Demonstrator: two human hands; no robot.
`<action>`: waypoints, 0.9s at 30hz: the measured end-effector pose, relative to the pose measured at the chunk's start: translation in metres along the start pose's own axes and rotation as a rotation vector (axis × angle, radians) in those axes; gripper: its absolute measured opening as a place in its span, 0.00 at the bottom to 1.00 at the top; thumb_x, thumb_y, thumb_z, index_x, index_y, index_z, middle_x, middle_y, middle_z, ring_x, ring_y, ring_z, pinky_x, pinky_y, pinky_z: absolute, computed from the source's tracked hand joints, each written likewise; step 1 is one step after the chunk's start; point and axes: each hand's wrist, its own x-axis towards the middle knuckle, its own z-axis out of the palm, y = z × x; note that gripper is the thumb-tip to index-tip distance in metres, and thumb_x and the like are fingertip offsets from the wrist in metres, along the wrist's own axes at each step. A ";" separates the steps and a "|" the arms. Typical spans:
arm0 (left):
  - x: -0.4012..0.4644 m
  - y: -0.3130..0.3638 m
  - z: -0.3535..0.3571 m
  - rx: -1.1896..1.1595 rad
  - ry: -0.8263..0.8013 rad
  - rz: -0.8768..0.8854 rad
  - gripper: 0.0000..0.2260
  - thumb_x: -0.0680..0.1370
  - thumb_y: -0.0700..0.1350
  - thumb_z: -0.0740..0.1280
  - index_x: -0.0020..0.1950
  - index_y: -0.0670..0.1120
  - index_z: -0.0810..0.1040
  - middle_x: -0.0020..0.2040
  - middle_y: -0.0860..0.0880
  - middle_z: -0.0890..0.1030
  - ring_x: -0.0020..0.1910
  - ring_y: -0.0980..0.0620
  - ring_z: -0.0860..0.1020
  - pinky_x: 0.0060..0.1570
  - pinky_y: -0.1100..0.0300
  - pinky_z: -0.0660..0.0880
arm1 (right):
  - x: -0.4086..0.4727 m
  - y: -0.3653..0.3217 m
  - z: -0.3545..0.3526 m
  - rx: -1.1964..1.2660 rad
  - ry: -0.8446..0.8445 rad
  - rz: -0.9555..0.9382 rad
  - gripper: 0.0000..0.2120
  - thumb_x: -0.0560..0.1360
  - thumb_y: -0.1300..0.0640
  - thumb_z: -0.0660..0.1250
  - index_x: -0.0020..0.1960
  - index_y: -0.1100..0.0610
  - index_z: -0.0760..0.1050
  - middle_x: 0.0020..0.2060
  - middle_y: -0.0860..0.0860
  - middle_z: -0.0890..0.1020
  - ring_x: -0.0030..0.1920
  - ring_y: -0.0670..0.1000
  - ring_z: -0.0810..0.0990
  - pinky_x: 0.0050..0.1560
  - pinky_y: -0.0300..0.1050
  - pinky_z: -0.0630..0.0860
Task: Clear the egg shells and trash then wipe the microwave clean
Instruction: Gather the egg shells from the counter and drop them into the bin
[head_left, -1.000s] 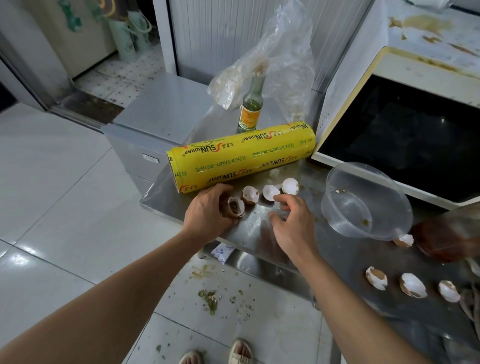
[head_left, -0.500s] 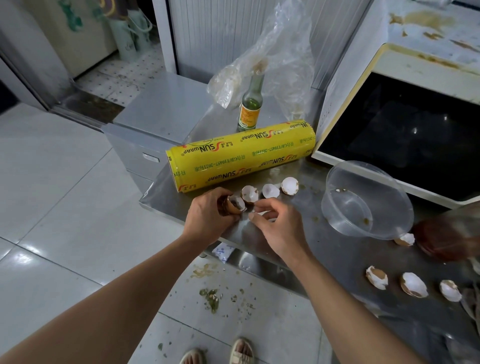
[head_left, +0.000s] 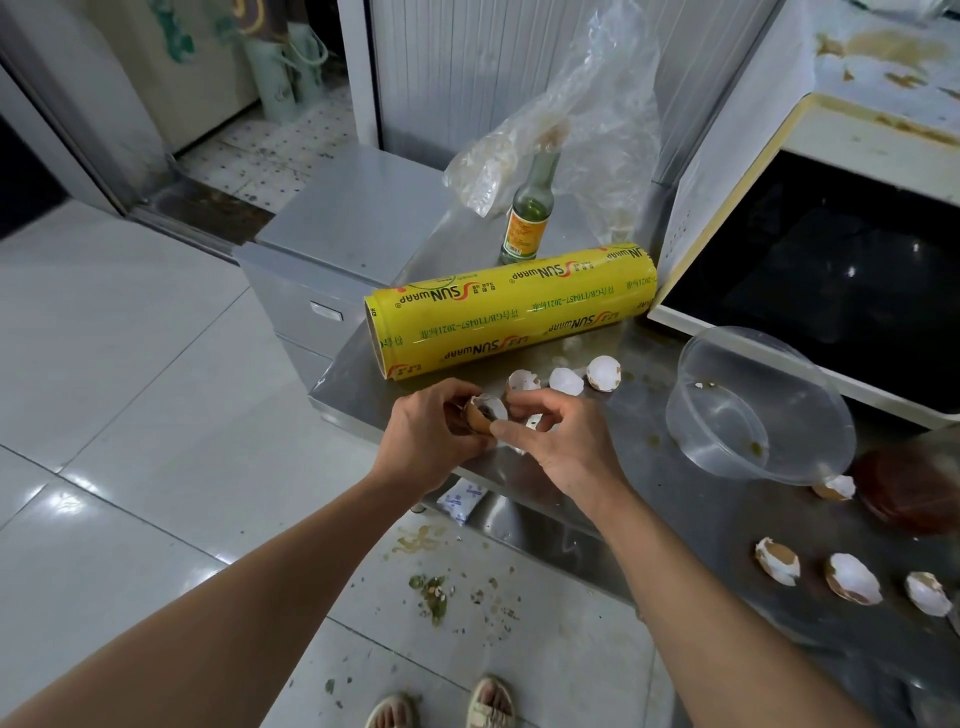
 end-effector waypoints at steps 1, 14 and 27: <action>0.000 0.000 0.000 -0.006 -0.002 0.008 0.22 0.64 0.46 0.79 0.55 0.47 0.80 0.47 0.53 0.82 0.46 0.56 0.80 0.46 0.65 0.77 | 0.000 0.000 0.000 0.003 -0.005 -0.005 0.14 0.64 0.52 0.77 0.49 0.48 0.81 0.40 0.42 0.83 0.34 0.35 0.75 0.36 0.26 0.68; -0.001 0.001 -0.003 -0.037 -0.056 0.021 0.22 0.63 0.45 0.79 0.55 0.47 0.79 0.47 0.52 0.82 0.46 0.55 0.80 0.47 0.64 0.78 | -0.001 -0.006 -0.003 0.006 -0.047 -0.002 0.12 0.67 0.55 0.76 0.49 0.49 0.80 0.40 0.42 0.79 0.37 0.37 0.74 0.36 0.23 0.68; 0.005 0.000 -0.006 -0.033 0.016 -0.049 0.20 0.66 0.43 0.77 0.56 0.49 0.78 0.47 0.56 0.79 0.45 0.60 0.77 0.41 0.75 0.71 | 0.022 0.011 -0.017 -0.416 0.183 -0.158 0.25 0.67 0.53 0.75 0.62 0.52 0.74 0.56 0.47 0.77 0.59 0.51 0.66 0.55 0.42 0.64</action>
